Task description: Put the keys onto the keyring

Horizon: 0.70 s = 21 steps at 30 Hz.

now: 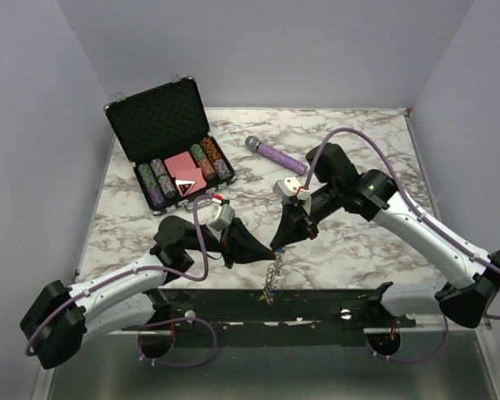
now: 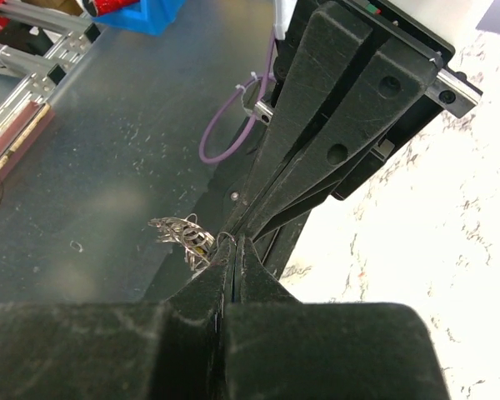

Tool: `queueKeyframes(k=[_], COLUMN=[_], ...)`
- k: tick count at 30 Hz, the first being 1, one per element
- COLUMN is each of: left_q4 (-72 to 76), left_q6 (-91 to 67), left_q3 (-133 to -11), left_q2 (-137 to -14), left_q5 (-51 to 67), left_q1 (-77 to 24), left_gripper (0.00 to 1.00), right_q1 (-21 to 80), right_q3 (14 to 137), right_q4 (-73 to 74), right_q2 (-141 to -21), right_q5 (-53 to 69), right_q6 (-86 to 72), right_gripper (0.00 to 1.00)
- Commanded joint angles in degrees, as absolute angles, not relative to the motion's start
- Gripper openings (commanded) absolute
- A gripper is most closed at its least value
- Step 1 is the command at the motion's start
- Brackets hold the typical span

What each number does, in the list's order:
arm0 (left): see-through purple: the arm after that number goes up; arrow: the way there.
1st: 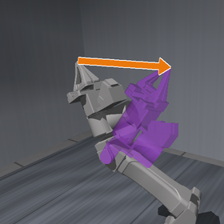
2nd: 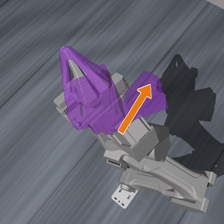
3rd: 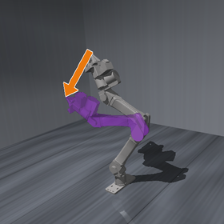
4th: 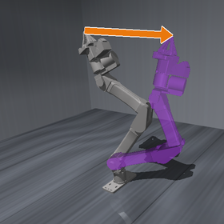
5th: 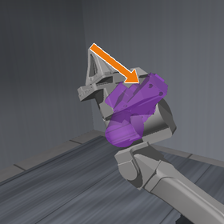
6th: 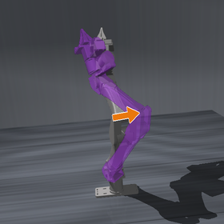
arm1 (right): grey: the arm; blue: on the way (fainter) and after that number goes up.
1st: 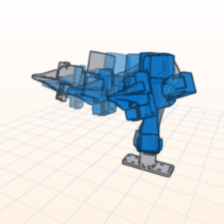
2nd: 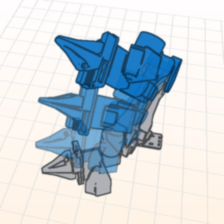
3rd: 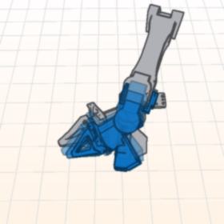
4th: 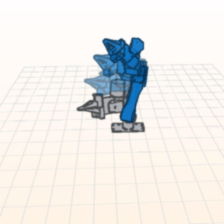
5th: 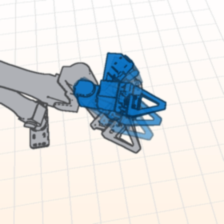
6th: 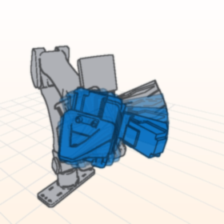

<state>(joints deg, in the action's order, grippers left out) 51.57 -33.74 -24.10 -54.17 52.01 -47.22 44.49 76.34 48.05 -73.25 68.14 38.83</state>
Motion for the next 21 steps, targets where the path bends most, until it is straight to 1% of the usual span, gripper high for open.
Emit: queueKeyframes(k=[1, 4, 6, 7, 9, 10, 15, 21], left_q4=[56.25, 57.47, 58.70, 59.76, 63.61, 65.37, 75.84, 78.22], left_q6=[-32.87, -32.87, -32.96, -33.22, -34.27, -35.15, -38.76, -39.02], left_q3=[-22.41, -21.71, -21.01, -20.66, -19.87, -19.25, -17.14, -16.88], left_q2=[-54.76, -54.67, -54.49, -54.75, -55.45, -56.07, -59.58, -61.00], left_q5=[47.99, 47.20, 46.76, 46.67, 46.32, 46.14, 45.09, 44.30], left_q1=[-48.08, -48.08, -48.08, -48.16, -48.08, -48.08, -48.25, -48.78], left_gripper=[0.00, 0.00, 0.00, 0.00, 0.00, 0.00, 0.00, 0.00], right_q1=[46.05, 46.67, 46.85, 46.93, 47.02, 47.02, 47.20, 47.37], right_q3=[80.24, 80.86, 81.12, 81.30, 81.82, 82.09, 83.41, 84.55], right_q4=[53.78, 55.54, 55.90, 56.07, 56.07, 56.16, 57.65, 58.45], right_q2=[-75.32, -75.94, -76.11, -76.37, -76.81, -77.08, -78.48, -79.98], right_q5=[65.66, 64.16, 63.28, 63.02, 62.23, 62.05, 61.00, 59.86], right_q6=[42.09, 42.89, 42.98, 42.89, 42.89, 42.98, 43.77, 42.99], right_gripper=[0.01, 0.00, 0.02, 0.05, 0.14, 0.17, 0.20, 0.24])
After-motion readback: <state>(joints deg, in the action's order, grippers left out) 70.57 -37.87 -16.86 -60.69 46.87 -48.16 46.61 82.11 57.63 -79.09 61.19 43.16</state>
